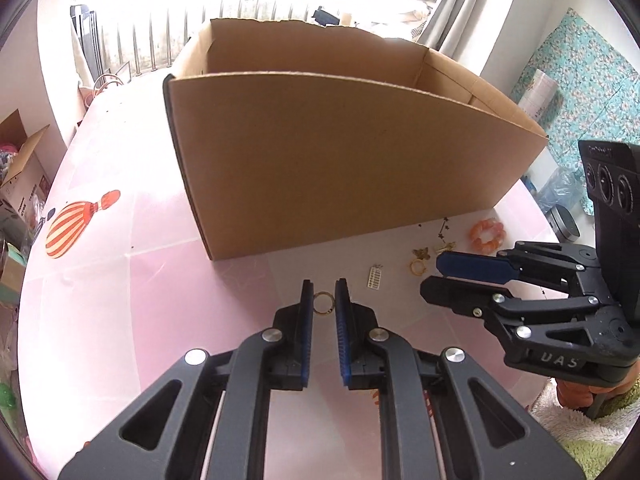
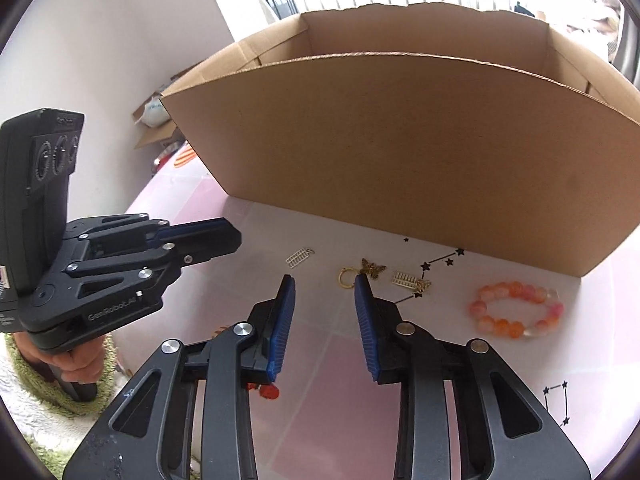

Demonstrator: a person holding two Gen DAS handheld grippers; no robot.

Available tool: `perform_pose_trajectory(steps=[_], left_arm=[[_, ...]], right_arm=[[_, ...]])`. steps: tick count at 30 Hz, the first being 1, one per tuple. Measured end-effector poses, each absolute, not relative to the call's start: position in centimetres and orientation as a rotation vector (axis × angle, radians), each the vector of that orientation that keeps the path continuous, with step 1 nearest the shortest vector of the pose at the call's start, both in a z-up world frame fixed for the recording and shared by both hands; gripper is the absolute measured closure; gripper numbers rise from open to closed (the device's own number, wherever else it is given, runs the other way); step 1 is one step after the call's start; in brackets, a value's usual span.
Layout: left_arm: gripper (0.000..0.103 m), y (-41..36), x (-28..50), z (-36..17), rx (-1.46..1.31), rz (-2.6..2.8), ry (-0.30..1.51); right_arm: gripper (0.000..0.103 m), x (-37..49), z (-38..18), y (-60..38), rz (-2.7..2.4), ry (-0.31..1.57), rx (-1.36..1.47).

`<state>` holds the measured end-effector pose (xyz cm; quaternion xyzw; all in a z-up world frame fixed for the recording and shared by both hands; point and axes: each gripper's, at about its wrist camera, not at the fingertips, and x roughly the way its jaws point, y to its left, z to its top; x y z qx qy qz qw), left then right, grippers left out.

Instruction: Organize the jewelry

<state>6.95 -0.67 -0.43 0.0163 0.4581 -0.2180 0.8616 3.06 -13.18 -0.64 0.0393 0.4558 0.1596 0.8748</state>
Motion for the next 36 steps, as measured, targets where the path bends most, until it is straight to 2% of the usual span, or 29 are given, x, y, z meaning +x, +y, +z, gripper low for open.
perform_pose_trajectory(steps=[4,16,20,25,27,34,36], left_arm=[[0.093,-1.1,7.1,-0.8,0.045,-0.451,0.962],[0.093,-1.1,7.1,-1.2,0.045,-0.439,0.958],[0.093,-0.8,7.1,-1.3,0.038,-0.438,0.958],[0.093,-0.7,7.1,-1.3,0.028,-0.435,0.957],[0.093,-0.6,6.9,-1.1,0.025,-0.435,0.950],[0.093,-0.1,6.4,-0.3,0.014,-0.439,0.926],[0.093,-0.1,6.4,-0.3,0.012,-0.439,0.927]], right_arm=[[0.083,3.4,-1.1,-12.8,0.310,0.967,0.047],[0.086,3.9,-0.8,-11.0,0.253,0.964,-0.076],[0.094,3.8,-0.9,-9.9,0.244,0.962,-0.103],[0.095,3.7,-0.8,-10.1,0.247,0.960,-0.089],[0.102,3.5,-0.5,-10.3,0.247,0.956,-0.073],[0.102,2.8,0.0,-10.5,0.262,0.960,-0.032],[0.095,2.7,0.2,-10.6,0.265,0.955,-0.018]])
